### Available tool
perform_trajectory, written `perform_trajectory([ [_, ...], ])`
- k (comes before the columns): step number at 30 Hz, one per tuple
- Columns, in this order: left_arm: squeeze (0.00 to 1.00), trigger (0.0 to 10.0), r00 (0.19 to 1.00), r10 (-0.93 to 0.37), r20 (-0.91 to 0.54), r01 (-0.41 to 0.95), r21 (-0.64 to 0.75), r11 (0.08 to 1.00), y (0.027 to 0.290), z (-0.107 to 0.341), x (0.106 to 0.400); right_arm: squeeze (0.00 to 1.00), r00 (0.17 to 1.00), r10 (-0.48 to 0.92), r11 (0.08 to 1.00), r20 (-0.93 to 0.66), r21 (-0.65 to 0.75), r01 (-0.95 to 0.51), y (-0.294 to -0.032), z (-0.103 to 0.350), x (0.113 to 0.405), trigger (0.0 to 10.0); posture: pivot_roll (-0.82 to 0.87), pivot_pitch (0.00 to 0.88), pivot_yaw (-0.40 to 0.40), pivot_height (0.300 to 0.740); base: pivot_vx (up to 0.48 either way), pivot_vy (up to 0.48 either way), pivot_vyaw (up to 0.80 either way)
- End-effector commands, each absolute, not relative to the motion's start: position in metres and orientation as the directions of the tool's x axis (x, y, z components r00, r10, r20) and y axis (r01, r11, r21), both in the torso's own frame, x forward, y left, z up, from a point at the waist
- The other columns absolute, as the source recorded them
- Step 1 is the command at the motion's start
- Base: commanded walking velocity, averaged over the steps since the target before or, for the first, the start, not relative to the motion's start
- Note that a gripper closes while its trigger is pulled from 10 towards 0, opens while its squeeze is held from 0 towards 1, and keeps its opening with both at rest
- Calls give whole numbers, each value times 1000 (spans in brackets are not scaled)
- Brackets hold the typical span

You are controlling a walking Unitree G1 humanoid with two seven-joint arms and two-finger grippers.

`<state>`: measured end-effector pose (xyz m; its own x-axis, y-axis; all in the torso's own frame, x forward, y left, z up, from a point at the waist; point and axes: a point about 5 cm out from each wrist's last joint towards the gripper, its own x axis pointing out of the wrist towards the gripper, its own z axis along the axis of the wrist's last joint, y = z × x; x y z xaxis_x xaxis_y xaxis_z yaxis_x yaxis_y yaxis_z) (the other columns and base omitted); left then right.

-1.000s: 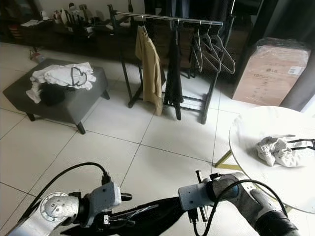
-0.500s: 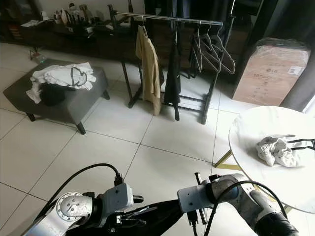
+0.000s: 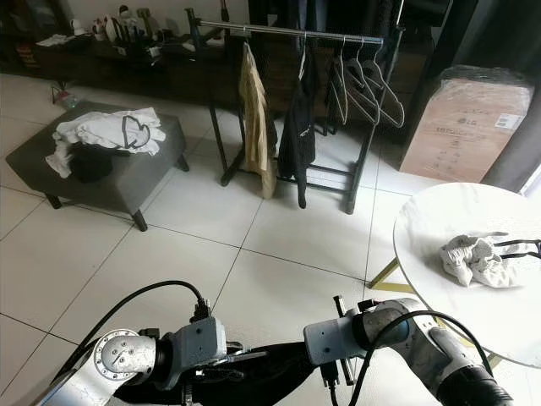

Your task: Hang hanger

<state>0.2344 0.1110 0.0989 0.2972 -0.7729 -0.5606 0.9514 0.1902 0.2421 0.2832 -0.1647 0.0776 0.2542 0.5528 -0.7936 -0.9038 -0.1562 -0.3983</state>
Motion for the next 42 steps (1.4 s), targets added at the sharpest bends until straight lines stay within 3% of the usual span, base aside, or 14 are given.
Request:
perform_trajectory([
  [1, 0, 0, 315, -759, -570, 946, 253, 203, 116, 98, 235, 0, 263, 570, -148, -778, -412, -899, -163, 82, 285, 0, -40, 127, 4, 740, 0, 0, 0],
  [25, 0, 0, 399, -743, -537, 914, 299, 275, 119, 101, 237, 0, 267, 574, -106, -774, -393, -913, -162, 78, 285, 0, -36, 111, 2, 740, 0, 0, 0],
  [26, 0, 0, 400, -743, -537, 914, 299, 275, 119, 100, 237, 0, 268, 579, -100, -770, -393, -914, -162, 78, 286, 7098, -37, 113, 1, 740, 0, 0, 0],
  [27, 0, 0, 400, -741, -539, 914, 299, 275, 119, 100, 237, 0, 256, 585, -95, -769, -379, -920, -161, 78, 285, 10000, -37, 113, 1, 740, 0, 0, 0],
  [28, 0, 0, 403, -738, -541, 912, 302, 276, 119, 100, 238, 631, 235, 594, -101, -769, -361, -927, -160, 78, 284, 10000, -37, 114, 0, 740, 0, 0, 0],
  [29, 0, 0, 407, -736, -542, 910, 306, 278, 120, 100, 238, 1000, 228, 605, -81, -763, -343, -936, -159, 79, 283, 10000, -36, 115, -1, 740, 0, 0, 0],
  [32, 0, 0, 425, -729, -537, 902, 324, 287, 120, 100, 240, 1000, 210, 622, -80, -754, -328, -941, -157, 80, 282, 10000, -36, 116, -2, 740, 0, 0, 0],
  [37, 0, 0, 498, -695, -518, 863, 375, 339, 121, 100, 246, 1000, 247, 660, -48, -710, -367, -929, -154, 88, 286, 10000, -41, 119, -2, 740, 0, 0, 0],
  [42, 0, 0, 587, -618, -523, 810, 397, 432, 123, 93, 251, 1000, 231, 732, -12, -641, -351, -936, -149, 102, 286, 10000, -44, 124, -4, 740, 0, 0, 0],
])
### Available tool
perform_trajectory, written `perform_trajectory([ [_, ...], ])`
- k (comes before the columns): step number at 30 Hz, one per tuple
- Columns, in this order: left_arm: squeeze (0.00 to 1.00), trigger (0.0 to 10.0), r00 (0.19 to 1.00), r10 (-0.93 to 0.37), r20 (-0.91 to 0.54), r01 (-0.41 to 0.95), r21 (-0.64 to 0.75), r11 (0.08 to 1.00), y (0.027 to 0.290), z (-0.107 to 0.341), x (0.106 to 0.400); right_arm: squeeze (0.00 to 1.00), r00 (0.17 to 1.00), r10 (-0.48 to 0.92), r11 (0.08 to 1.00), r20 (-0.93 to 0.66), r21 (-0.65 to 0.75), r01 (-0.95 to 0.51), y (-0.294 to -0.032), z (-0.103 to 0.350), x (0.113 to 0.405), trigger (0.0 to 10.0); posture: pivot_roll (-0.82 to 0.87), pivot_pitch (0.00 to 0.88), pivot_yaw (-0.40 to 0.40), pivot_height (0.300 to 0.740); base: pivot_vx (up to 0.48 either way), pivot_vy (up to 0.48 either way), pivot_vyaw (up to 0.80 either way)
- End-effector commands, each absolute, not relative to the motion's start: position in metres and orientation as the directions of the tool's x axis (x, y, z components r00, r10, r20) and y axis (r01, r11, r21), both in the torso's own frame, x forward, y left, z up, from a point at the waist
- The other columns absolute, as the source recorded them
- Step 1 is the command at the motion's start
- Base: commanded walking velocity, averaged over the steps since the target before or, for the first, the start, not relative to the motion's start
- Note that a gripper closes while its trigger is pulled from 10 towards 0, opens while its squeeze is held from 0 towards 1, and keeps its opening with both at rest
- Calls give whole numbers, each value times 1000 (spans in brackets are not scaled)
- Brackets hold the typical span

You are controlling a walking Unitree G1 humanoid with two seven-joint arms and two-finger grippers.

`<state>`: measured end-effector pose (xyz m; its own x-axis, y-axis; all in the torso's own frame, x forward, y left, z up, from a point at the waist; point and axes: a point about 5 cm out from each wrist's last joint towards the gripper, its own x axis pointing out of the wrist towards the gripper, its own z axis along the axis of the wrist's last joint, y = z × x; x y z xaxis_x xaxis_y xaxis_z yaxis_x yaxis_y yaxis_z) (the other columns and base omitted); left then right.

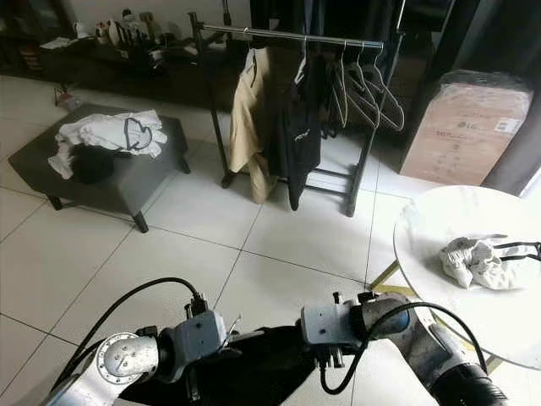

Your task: Hang hanger

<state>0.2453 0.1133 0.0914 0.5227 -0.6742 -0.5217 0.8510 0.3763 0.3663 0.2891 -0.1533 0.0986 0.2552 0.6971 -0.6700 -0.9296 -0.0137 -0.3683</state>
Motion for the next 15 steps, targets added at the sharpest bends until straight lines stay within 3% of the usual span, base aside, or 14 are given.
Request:
perform_trajectory([
  [1, 0, 0, 588, -607, -535, 809, 404, 427, 123, 91, 251, 1000, 231, 741, -7, -631, -351, -936, -148, 104, 286, 10000, -46, 125, -5, 740, 0, 0, 0],
  [6, 0, 0, 616, -540, -573, 786, 411, 462, 123, 83, 250, 1000, 231, 771, 9, -594, -352, -936, -146, 112, 287, 10000, -46, 127, -6, 740, 0, 0, 0],
  [9, 0, 0, 724, -390, -569, 682, 501, 533, 128, 82, 261, 1000, 248, 777, 23, -579, -367, -930, -148, 120, 290, 10000, -47, 128, -8, 740, 0, 0, 0],
  [14, 0, 0, 793, -293, -535, 604, 619, 503, 130, 85, 269, 980, 306, 761, 76, -572, -390, -918, -155, 125, 295, 10000, -48, 128, -12, 740, 0, 0, 0],
  [15, 0, 0, 821, -258, -510, 567, 674, 474, 133, 87, 272, 0, 355, 755, 130, -552, -405, -905, -158, 128, 299, 10000, -49, 126, -12, 740, 0, 0, 0],
])
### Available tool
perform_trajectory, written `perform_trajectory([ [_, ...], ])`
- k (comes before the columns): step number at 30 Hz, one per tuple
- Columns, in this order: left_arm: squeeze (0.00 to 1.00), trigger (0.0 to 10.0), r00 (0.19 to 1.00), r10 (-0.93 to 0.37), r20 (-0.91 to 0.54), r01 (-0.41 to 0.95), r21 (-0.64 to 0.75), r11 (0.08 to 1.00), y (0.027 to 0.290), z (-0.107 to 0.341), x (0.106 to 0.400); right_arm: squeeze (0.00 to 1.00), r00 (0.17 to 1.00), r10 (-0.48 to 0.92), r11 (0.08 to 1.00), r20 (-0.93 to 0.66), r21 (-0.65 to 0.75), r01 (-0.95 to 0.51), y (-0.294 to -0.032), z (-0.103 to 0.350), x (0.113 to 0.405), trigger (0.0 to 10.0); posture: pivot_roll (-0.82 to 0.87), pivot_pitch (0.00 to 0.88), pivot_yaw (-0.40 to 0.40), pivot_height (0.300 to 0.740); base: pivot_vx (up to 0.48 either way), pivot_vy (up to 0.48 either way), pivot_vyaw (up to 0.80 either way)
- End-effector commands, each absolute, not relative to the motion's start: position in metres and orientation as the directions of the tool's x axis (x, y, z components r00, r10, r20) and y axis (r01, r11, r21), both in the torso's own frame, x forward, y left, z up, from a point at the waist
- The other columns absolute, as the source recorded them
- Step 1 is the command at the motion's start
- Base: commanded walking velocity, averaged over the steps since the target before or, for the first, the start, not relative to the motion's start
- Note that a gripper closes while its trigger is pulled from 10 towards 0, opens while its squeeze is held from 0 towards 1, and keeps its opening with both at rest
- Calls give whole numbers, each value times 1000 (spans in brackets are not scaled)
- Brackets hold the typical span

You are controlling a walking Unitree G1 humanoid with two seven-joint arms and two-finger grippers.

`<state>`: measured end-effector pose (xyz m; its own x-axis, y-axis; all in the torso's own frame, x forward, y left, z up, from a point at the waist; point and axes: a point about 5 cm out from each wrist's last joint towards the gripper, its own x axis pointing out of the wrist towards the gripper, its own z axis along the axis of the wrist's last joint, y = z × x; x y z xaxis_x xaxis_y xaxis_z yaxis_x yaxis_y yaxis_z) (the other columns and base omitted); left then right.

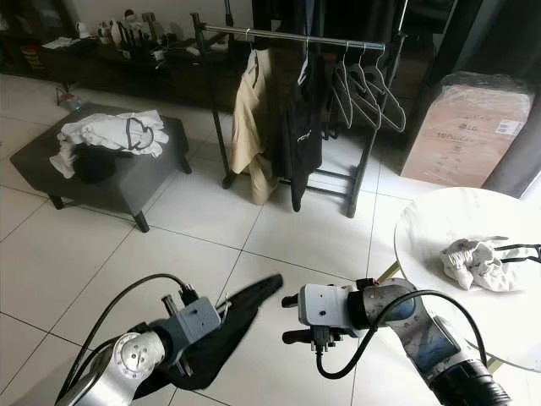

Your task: Hang hanger

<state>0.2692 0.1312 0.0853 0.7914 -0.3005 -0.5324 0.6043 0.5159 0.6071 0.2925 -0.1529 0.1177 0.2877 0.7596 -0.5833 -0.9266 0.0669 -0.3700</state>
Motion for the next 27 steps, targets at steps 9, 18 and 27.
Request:
perform_trajectory([
  [9, 0, 0, 938, -144, -317, 347, 881, 320, 148, 104, 287, 0, 538, 768, 474, -347, -256, -843, -153, 133, 308, 10000, -46, 128, -11, 740, 0, 0, 0],
  [18, 0, 10000, 982, -172, -78, 105, 983, 150, 153, 118, 295, 0, 544, 783, 568, -301, -11, -823, -148, 130, 298, 10000, -47, 123, -12, 740, 0, 0, 0],
  [27, 0, 10000, 981, -169, 89, -66, 988, 138, 166, 121, 296, 0, 587, 753, 644, -297, 147, -751, -152, 127, 299, 10000, -44, 106, -4, 740, 0, 0, 0],
])
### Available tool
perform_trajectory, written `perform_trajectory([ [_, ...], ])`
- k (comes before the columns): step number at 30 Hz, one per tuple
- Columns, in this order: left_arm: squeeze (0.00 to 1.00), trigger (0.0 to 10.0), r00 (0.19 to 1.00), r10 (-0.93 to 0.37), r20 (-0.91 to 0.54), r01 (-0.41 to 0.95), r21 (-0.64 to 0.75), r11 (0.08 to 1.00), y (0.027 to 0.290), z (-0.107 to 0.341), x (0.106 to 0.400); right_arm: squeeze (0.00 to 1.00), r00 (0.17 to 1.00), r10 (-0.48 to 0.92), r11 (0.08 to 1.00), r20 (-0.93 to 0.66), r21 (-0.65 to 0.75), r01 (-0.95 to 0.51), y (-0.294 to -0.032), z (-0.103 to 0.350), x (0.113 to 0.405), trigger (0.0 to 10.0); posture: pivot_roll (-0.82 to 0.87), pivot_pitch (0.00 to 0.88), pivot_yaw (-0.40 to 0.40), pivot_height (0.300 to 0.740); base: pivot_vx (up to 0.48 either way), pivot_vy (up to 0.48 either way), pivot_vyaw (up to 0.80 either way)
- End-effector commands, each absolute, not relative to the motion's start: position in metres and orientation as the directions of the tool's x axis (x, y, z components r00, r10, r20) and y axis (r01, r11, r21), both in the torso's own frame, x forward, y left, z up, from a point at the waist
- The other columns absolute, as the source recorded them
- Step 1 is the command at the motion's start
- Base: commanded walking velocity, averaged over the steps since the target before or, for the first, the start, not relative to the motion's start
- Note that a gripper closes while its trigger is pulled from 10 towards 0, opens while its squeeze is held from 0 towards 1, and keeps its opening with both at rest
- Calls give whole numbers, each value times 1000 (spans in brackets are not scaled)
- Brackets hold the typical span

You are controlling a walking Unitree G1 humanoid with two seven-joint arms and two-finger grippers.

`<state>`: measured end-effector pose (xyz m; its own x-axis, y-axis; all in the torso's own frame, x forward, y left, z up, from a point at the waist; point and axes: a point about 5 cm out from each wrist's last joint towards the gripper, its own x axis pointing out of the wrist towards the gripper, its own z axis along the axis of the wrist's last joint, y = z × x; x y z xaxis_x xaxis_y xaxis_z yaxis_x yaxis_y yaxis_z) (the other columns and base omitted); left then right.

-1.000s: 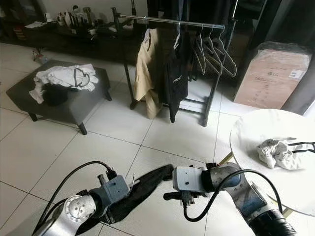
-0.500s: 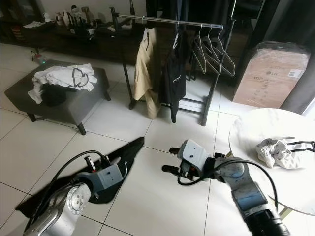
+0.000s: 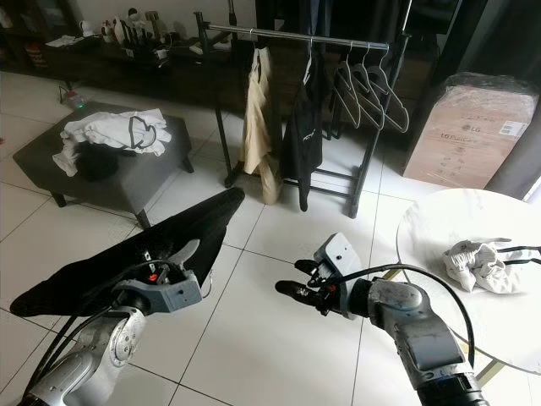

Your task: Hang hanger

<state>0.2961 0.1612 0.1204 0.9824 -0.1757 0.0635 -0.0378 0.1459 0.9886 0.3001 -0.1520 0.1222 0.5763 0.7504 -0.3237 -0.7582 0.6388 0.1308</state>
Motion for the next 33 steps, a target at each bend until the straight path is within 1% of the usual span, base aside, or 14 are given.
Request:
perform_trajectory([
  [1, 0, 10000, 980, -166, 109, -82, 984, 157, 167, 122, 295, 0, 597, 749, 652, -286, 160, -741, -151, 127, 299, 10000, -46, 103, -1, 740, 0, 0, 0],
  [3, 0, 10000, 982, -147, 115, -79, 970, 232, 169, 120, 295, 0, 621, 726, 677, -294, 151, -720, -152, 126, 301, 10000, -46, 103, -1, 740, 0, 0, 0],
  [4, 0, 10000, 992, -115, 51, 18, 845, 535, 166, 116, 293, 0, 682, 648, 738, -340, 59, -672, -157, 115, 307, 10000, -49, 100, 0, 740, 0, 0, 0],
  [5, 0, 10000, 994, -112, -12, 91, 671, 736, 163, 113, 291, 0, 725, 567, 771, -392, -59, -635, -163, 103, 310, 10000, -44, 91, 2, 740, 0, 0, 0],
  [6, 0, 10000, 993, -115, -27, 106, 633, 767, 162, 111, 291, 0, 732, 549, 774, -403, -87, -627, -165, 100, 310, 10000, -44, 91, 2, 740, 0, 0, 0],
  [7, 0, 10000, 996, -82, -27, 82, 572, 816, 164, 113, 289, 0, 792, 470, 851, -389, -37, -524, -173, 90, 315, 10000, -41, 85, 3, 740, 0, 0, 0],
  [9, 0, 10000, 998, -33, -51, 54, 520, 853, 168, 110, 286, 0, 839, 363, 909, -407, -43, -414, -183, 76, 317, 10000, -36, 75, 3, 740, 0, 0, 0],
  [10, 0, 10000, 998, -33, -51, 54, 520, 853, 168, 110, 286, 0, 839, 363, 909, -407, -43, -414, -183, 76, 317, 10000, -36, 75, 3, 740, 0, 0, 0],
  [12, 0, 10000, 987, -43, -156, 90, 308, 947, 161, 100, 280, 0, 832, 239, 936, -501, -111, -335, -193, 39, 304, 10000, -31, 62, 1, 740, 0, 0, 0],
  [14, 0, 10000, 974, -115, -193, 141, 127, 982, 152, 97, 275, 0, 809, 196, 953, -555, -87, -291, -193, 14, 291, 10000, -25, 54, 2, 740, 0, 0, 0],
  [17, 0, 10000, 972, -113, -207, 129, 69, 989, 152, 96, 273, 0, 787, 183, 961, -589, -63, -270, -191, -1, 282, 10000, -27, 51, 3, 740, 0, 0, 0],
  [20, 0, 10000, 956, -156, -249, 182, 86, 979, 157, 89, 263, 0, 732, 58, 979, -678, -103, -173, -201, -29, 258, 10000, -32, 37, 5, 740, 0, 0, 0],
  [23, 0, 10000, 948, -165, -271, 192, 80, 978, 163, 85, 257, 0, 697, -5, 990, -717, -101, -97, -205, -41, 244, 10000, -34, 30, 5, 740, 0, 0, 0],
  [33, 0, 10000, 948, -165, -271, 192, 80, 978, 163, 85, 257, 0, 697, -5, 990, -717, -101, -97, -205, -41, 244, 10000, -34, 30, 5, 740, 0, 0, 0],
])
